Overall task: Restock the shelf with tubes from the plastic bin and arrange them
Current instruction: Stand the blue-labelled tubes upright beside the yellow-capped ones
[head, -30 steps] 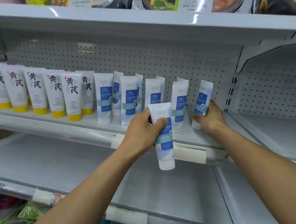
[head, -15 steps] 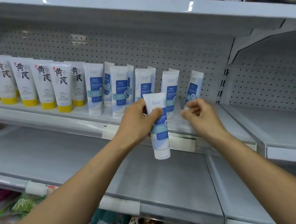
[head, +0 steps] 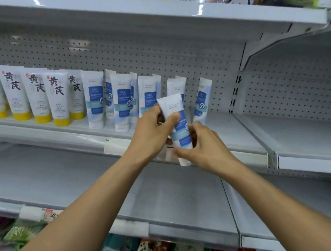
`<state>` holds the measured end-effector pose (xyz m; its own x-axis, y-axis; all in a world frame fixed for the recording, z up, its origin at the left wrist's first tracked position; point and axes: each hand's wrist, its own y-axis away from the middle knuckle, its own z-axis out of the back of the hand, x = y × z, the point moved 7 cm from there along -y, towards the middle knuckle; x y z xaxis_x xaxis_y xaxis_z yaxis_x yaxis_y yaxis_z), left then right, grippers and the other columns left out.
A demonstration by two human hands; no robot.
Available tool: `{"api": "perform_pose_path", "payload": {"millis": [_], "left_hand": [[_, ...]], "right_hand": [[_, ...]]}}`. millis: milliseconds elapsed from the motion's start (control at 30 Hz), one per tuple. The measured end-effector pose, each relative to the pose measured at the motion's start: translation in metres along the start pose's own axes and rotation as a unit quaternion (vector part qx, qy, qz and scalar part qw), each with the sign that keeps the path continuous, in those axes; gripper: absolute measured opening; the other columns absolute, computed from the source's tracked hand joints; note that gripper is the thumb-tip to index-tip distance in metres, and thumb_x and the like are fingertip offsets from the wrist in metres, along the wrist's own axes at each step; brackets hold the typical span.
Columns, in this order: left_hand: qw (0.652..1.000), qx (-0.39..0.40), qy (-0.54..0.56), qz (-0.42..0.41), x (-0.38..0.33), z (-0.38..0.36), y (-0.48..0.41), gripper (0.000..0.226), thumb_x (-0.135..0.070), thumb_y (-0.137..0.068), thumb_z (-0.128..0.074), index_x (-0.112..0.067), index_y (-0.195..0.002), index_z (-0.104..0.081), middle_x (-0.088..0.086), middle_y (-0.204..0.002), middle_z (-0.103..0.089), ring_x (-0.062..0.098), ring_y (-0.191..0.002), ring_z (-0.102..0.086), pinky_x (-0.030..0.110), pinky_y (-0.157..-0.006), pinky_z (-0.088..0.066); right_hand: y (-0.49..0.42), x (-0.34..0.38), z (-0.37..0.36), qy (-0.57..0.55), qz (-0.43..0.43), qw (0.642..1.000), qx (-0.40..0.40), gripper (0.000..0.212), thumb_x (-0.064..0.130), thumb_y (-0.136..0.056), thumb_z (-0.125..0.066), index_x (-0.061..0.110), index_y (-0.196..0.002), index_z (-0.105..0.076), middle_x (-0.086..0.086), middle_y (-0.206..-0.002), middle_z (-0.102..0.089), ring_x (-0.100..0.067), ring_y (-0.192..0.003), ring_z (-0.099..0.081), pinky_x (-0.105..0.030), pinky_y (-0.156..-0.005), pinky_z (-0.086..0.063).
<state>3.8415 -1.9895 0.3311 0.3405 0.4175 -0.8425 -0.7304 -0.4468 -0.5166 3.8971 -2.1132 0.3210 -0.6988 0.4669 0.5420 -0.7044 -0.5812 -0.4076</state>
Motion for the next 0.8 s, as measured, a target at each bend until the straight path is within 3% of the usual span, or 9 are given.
{"api": "perform_pose_path", "payload": {"millis": [67, 167, 300, 467, 800], "left_hand": [[1.000, 0.027, 0.002, -0.004, 0.000, -0.001, 0.004, 0.020, -0.028, -0.096, -0.055, -0.013, -0.108, -0.060, 0.004, -0.096, -0.070, 0.016, -0.084, -0.070, 0.038, -0.073, -0.060], [0.987, 0.034, -0.147, -0.054, 0.007, 0.000, 0.009, 0.021, -0.036, -0.093, -0.057, -0.022, -0.108, -0.060, -0.008, -0.094, -0.067, 0.010, -0.086, -0.064, 0.035, -0.082, -0.054], [0.914, 0.023, -0.385, -0.124, 0.013, -0.002, 0.015, 0.025, -0.040, -0.093, -0.054, -0.027, -0.114, -0.058, -0.011, -0.100, -0.068, 0.009, -0.090, -0.063, 0.037, -0.088, -0.047], [0.896, 0.029, -0.425, -0.126, 0.018, -0.003, 0.014, 0.027, -0.041, -0.094, -0.051, -0.028, -0.117, -0.059, -0.011, -0.105, -0.069, 0.010, -0.095, -0.063, 0.036, -0.095, -0.043], [0.897, 0.029, -0.430, -0.098, 0.020, 0.011, 0.016, 0.025, -0.040, -0.094, -0.050, -0.028, -0.114, -0.059, -0.012, -0.102, -0.067, 0.008, -0.091, -0.062, 0.035, -0.093, -0.043]], "right_hand": [[-0.009, -0.003, 0.012, -0.034, -0.002, 0.999, -0.034, 0.044, 0.039, -0.074, -0.077, 0.020, -0.105, -0.053, 0.009, -0.095, -0.063, -0.006, -0.082, -0.062, -0.028, -0.071, -0.053], [-0.022, -0.011, 0.034, -0.111, -0.020, 0.989, -0.096, 0.041, 0.027, -0.078, -0.076, 0.021, -0.109, -0.050, 0.014, -0.093, -0.058, 0.006, -0.078, -0.055, -0.011, -0.061, -0.040], [-0.040, -0.031, 0.040, -0.123, -0.055, 0.985, -0.110, 0.041, 0.022, -0.079, -0.075, 0.020, -0.112, -0.050, 0.010, -0.098, -0.057, 0.005, -0.078, -0.052, -0.013, -0.060, -0.038], [-0.053, -0.048, 0.026, -0.099, -0.086, 0.988, -0.078, 0.042, 0.022, -0.077, -0.076, 0.022, -0.109, -0.049, 0.005, -0.103, -0.059, -0.009, -0.086, -0.058, -0.023, -0.070, -0.044], [-0.055, -0.055, 0.016, -0.085, -0.111, 0.989, -0.042, 0.058, 0.022, -0.078, -0.076, 0.013, -0.127, -0.044, -0.002, -0.116, -0.060, -0.015, -0.095, -0.058, -0.028, -0.079, -0.044]]}}
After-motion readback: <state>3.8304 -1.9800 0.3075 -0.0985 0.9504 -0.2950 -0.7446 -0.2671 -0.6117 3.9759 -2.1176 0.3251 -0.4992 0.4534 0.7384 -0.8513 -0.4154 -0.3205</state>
